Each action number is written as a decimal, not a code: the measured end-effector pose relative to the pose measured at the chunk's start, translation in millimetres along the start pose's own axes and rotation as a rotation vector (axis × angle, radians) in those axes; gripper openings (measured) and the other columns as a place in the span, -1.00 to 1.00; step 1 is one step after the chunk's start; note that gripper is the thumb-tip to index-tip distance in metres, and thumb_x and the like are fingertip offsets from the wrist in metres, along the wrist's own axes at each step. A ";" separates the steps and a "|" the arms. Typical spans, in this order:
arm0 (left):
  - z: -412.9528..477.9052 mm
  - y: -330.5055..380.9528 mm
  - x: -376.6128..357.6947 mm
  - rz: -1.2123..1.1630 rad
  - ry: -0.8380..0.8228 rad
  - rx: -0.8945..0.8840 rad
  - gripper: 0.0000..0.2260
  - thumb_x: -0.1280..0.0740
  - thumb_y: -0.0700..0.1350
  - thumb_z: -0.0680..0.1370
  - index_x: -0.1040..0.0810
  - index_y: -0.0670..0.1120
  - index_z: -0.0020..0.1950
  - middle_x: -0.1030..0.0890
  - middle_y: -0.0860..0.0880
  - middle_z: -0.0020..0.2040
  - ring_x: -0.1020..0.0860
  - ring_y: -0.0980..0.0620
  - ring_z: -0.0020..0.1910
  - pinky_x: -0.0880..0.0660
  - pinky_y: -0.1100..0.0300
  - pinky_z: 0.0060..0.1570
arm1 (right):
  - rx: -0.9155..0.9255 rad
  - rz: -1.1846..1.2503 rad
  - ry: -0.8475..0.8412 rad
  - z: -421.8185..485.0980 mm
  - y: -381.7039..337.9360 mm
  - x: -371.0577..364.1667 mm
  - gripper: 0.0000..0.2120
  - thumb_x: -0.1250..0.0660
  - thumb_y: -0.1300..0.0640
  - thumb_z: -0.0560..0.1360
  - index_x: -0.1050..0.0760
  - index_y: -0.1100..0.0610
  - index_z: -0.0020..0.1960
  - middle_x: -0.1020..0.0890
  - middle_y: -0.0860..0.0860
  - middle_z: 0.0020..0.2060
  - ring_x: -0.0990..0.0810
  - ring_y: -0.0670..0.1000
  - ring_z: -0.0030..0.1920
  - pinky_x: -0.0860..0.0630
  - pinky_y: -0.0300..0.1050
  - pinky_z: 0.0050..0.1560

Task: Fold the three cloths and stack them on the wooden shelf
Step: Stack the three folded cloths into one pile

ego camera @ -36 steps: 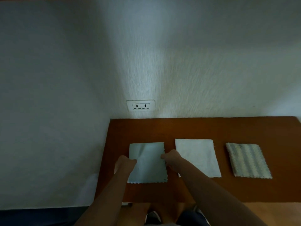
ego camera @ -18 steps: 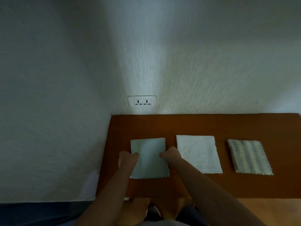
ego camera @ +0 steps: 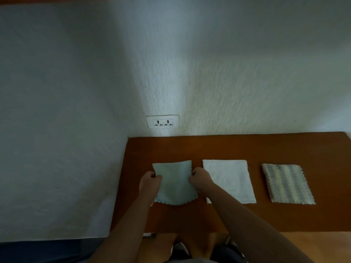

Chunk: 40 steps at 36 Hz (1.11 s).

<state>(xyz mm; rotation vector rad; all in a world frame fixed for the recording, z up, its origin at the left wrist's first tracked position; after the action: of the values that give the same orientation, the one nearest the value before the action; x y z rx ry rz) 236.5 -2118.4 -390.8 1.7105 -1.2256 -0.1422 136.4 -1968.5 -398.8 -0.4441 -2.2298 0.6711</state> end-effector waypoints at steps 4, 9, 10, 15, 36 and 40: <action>-6.5 22.0 -12.0 0.019 0.025 -0.082 -0.96 -0.23 -0.16 0.54 -0.46 -0.07 -0.07 -0.50 -0.02 -0.20 -0.48 0.02 -0.22 -0.41 0.15 -0.24 | 0.037 0.063 0.052 -3.9 6.3 24.6 -0.90 -0.16 0.25 0.54 -0.36 0.18 -0.16 -0.34 -0.02 -0.35 -0.30 -0.10 -0.34 -0.23 -0.27 -0.37; -19.2 43.6 -41.5 0.006 -0.025 -0.162 -0.87 -0.23 -0.15 0.54 -0.46 -0.10 0.08 -0.54 -0.06 -0.07 -0.54 -0.05 -0.08 -0.49 0.06 -0.12 | 0.026 0.137 0.129 -9.7 32.1 61.9 -0.86 -0.16 0.23 0.54 -0.34 0.18 -0.20 -0.36 0.00 -0.35 -0.32 -0.07 -0.34 -0.27 -0.24 -0.34; -22.1 45.9 -49.7 0.004 -0.042 -0.172 -0.86 -0.23 -0.16 0.54 -0.46 -0.11 0.08 -0.54 -0.05 -0.08 -0.54 -0.05 -0.08 -0.49 0.05 -0.11 | 0.011 0.148 0.140 -11.0 38.8 69.1 -0.84 -0.16 0.22 0.54 -0.33 0.17 -0.22 -0.36 0.01 -0.35 -0.32 -0.06 -0.33 -0.27 -0.24 -0.34; -32.6 54.6 -88.2 0.037 -0.119 -0.195 -0.90 -0.24 -0.19 0.54 -0.47 -0.11 0.04 -0.53 -0.03 -0.09 -0.53 -0.01 -0.12 -0.48 0.08 -0.15 | -0.035 0.182 0.193 -19.8 70.9 101.4 -0.80 -0.17 0.21 0.55 -0.30 0.17 -0.25 -0.35 0.01 -0.37 -0.31 -0.04 -0.35 -0.26 -0.16 -0.31; -34.4 38.3 -150.9 0.393 -0.325 -0.184 -0.83 -0.11 -0.20 0.62 -0.41 -0.10 0.18 -0.49 0.00 -0.06 -0.54 -0.07 0.01 -0.56 -0.07 0.02 | -0.143 -0.027 0.130 -17.1 128.3 125.3 -0.94 -0.11 0.18 0.59 -0.28 0.14 -0.06 -0.33 -0.04 -0.33 -0.29 -0.11 -0.35 -0.18 -0.25 -0.42; -32.7 33.1 -151.7 0.406 -0.303 -0.173 -0.80 -0.13 -0.21 0.61 -0.40 -0.09 0.22 -0.48 0.01 -0.06 -0.53 -0.05 -0.02 -0.57 -0.05 0.00 | -0.145 -0.040 0.112 -16.2 132.3 123.1 -0.93 -0.11 0.17 0.59 -0.28 0.15 -0.06 -0.33 -0.03 -0.32 -0.29 -0.10 -0.35 -0.20 -0.23 -0.42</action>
<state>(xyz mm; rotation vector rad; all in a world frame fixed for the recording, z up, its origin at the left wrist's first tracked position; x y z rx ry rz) 160.7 -1980.8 -412.4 1.2921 -1.7082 -0.2605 81.5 -1795.6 -397.7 -0.4955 -2.1827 0.4542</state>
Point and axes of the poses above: each hand's wrist, its own z-axis towards the middle knuckle, its own x-axis out of the back of the hand, y = z × x, the point moved 4 cm from there along z, towards the middle knuckle
